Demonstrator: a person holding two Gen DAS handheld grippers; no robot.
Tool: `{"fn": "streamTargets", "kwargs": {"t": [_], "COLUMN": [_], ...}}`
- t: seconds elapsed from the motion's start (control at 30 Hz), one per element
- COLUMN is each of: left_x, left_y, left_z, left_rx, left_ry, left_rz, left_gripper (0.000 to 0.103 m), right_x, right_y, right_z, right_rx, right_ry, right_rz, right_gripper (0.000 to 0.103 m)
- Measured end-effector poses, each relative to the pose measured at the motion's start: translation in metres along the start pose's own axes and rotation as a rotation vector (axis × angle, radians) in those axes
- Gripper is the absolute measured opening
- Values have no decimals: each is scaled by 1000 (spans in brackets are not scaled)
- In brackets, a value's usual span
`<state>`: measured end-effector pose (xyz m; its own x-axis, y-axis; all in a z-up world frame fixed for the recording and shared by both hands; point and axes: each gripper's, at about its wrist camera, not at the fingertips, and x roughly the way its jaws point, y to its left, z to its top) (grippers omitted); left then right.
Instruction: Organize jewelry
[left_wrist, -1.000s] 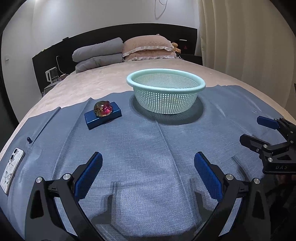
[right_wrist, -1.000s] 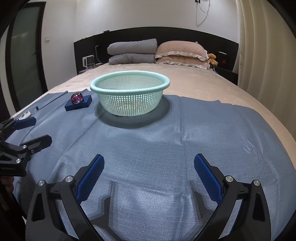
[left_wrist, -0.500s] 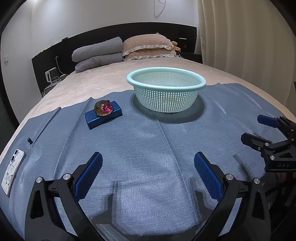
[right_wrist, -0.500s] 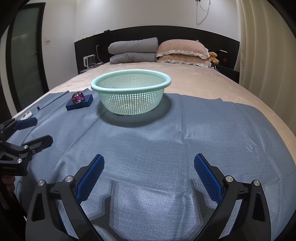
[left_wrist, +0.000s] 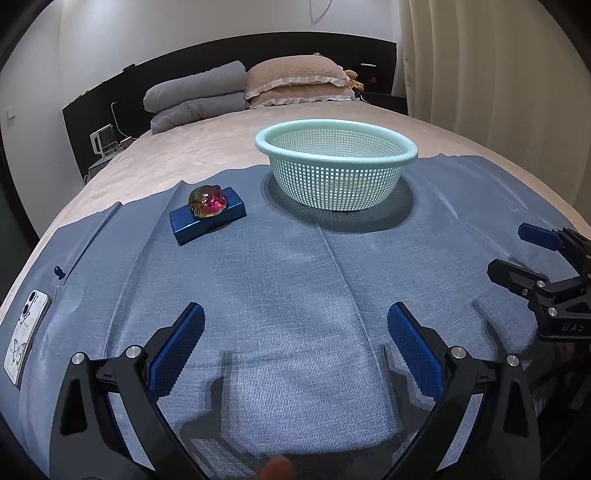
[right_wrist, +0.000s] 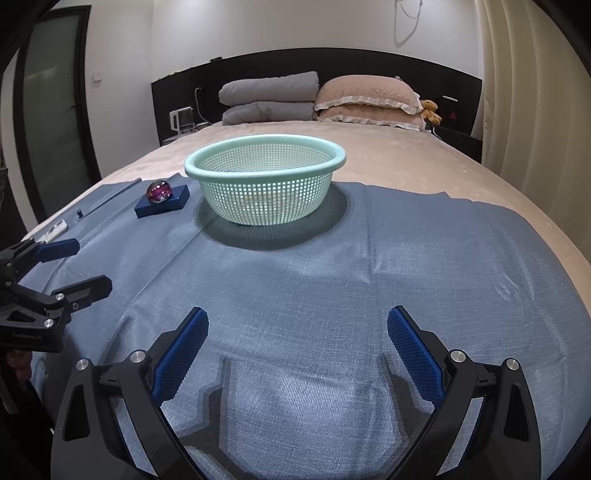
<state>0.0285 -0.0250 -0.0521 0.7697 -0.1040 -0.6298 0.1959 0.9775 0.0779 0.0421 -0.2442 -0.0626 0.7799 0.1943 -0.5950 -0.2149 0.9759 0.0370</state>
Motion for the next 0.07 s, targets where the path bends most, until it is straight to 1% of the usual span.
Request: {"fn": "streamTargets", "kwargs": {"t": [0.07], "left_x": [0], "left_y": [0], "left_z": [1], "left_rx": [-2], "left_ry": [8], "left_rz": [-6], "left_gripper": [97], "right_x": [0], "right_y": [-1], "right_z": [0], "right_rx": [3], "right_ry": [1], "right_rz": [4], "right_gripper": [94]}}
